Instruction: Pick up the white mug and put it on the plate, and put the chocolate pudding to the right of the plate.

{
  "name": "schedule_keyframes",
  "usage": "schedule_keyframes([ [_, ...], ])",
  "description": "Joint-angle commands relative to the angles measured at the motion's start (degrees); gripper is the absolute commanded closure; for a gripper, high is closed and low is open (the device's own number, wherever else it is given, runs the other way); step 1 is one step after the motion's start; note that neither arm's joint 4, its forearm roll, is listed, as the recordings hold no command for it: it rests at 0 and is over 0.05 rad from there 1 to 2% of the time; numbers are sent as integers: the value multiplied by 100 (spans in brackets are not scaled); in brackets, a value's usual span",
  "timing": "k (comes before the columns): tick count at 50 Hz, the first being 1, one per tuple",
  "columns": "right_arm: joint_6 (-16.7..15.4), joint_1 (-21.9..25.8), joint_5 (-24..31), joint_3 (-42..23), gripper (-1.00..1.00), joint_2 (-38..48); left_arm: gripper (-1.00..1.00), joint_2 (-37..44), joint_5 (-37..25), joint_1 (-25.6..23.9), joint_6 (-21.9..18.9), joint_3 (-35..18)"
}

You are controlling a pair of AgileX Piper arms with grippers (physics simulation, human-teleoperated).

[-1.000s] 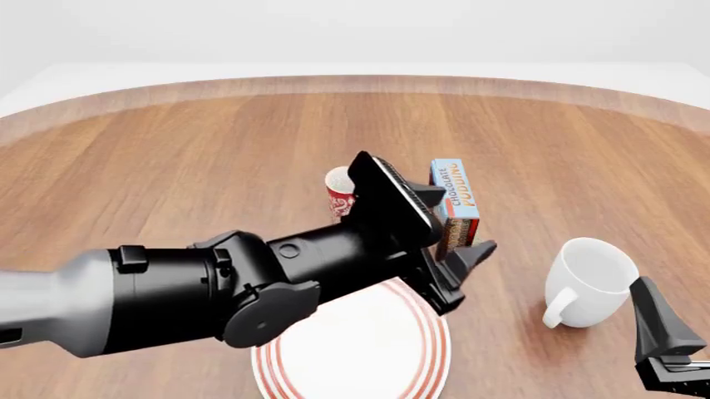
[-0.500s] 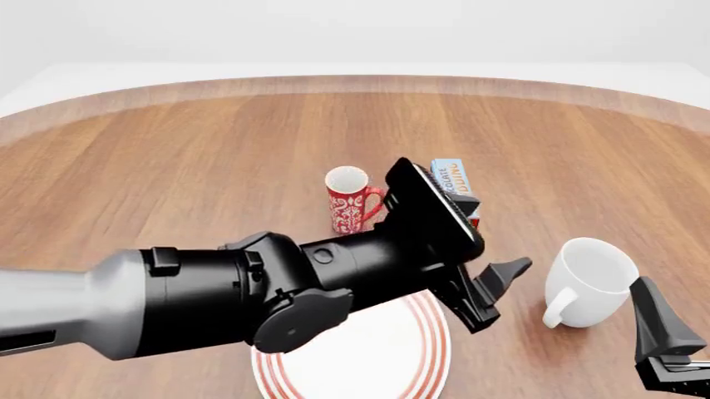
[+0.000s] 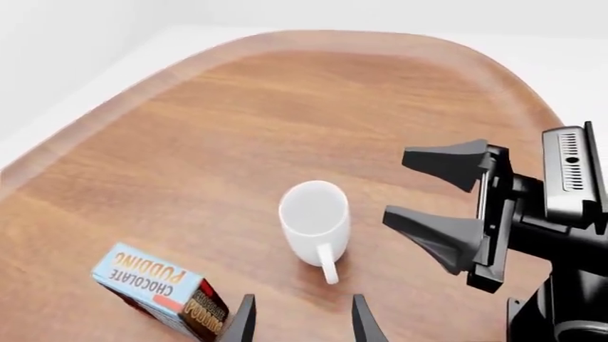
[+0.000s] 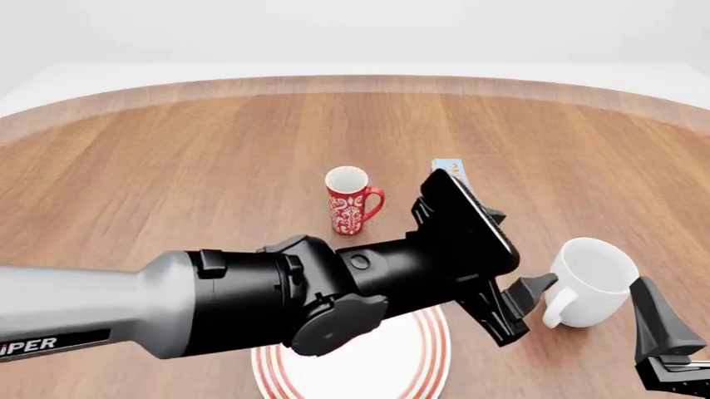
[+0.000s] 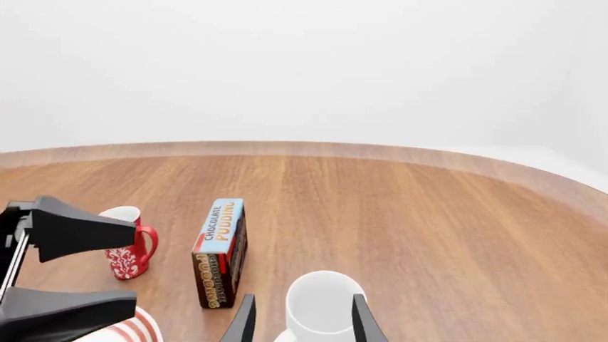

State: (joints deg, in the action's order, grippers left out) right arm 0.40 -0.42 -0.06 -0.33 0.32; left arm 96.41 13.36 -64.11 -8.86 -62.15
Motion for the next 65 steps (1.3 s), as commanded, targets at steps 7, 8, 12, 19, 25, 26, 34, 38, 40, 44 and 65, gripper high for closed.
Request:
schedule_keyframes([
  [7, 2, 2, -4, 1, -100, 4, -100, 321, -83, -153, 34, -230],
  [8, 2, 0, -4, 1, -100, 3, -100, 341, -83, -155, 38, -242],
  [12, 1, 0, -4, 1, -100, 3, -100, 430, -83, -170, 54, -288],
  [19, 2, 0, -3, 1, -100, 4, -100, 555, -91, -169, 85, -370],
  [25, -2, 1, -4, 1, -100, 3, -100, 681, -108, -146, 89, -470],
  [26, -2, 1, -4, 1, -100, 3, -100, 681, -108, -146, 89, -471],
  [34, 0, 2, -4, 1, -100, 3, -100, 806, -150, -78, 89, -606],
  [38, 1, 0, -3, 1, -100, 4, -100, 866, -155, -59, 102, -667],
  [40, 0, 2, -4, 1, -100, 3, -100, 886, -159, -57, 108, -688],
  [44, 2, 1, -4, 1, -100, 3, -100, 914, -171, -57, 117, -726],
  [65, 3, 1, -4, 1, -100, 3, -100, 1080, -208, -116, 240, -990],
])
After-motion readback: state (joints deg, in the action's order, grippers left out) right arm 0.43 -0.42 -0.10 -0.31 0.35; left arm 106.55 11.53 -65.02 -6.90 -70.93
